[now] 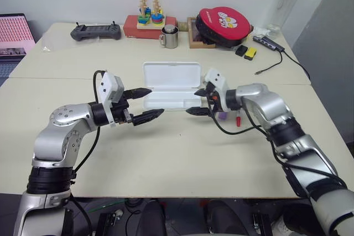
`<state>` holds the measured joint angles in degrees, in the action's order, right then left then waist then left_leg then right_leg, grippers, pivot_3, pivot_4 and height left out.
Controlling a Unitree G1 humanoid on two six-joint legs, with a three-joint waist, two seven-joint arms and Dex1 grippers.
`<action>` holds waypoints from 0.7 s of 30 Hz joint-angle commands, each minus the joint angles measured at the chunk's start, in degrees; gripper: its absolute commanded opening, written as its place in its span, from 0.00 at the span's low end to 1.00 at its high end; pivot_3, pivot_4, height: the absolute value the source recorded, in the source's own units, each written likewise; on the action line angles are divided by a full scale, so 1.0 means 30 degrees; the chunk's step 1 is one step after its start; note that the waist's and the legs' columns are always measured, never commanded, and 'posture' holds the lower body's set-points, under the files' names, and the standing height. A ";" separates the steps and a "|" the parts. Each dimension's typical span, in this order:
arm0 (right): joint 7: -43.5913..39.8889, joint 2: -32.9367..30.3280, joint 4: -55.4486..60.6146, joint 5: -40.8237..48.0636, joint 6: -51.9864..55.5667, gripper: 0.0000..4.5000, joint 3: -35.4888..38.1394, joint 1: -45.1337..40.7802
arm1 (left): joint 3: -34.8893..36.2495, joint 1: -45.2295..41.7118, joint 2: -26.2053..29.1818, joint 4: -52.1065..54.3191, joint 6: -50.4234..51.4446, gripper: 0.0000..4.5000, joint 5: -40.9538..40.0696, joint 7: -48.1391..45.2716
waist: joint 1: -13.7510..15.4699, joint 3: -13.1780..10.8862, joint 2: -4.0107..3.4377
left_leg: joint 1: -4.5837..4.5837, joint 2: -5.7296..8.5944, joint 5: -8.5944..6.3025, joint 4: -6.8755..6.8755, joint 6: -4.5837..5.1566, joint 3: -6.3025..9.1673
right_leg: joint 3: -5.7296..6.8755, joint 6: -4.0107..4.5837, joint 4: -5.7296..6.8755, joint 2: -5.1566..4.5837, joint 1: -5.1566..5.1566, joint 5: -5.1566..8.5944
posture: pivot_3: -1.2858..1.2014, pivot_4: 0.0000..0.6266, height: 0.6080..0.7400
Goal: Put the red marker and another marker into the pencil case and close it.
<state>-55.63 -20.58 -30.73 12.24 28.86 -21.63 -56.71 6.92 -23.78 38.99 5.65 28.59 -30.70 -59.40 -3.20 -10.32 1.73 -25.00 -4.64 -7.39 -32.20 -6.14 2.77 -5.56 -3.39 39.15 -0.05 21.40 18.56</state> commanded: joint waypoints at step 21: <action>-0.1189 0.2733 -0.9606 -0.5117 -0.6881 0.02 0.0475 -0.3049 | 0.2746 0.0718 0.0727 0.0723 0.0189 1.00 -0.0867 0.1671 | -0.0013 -0.0003 -0.0005 | 0.0011 0.0008 -0.0001 -0.0109 -0.0004 0.0028 | 0.0012 0.0002 0.0172 0.0001 0.0004 0.0001 | 0.52 0.24 1.00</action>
<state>-59.01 -12.36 -59.03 -2.50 9.15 -21.49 -64.41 13.36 -20.66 40.10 6.52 29.73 -32.36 -54.40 -3.24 -10.33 1.71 -24.96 -4.62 -7.39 -32.57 -6.15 2.86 -5.52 -3.38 39.72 -0.05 21.42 18.56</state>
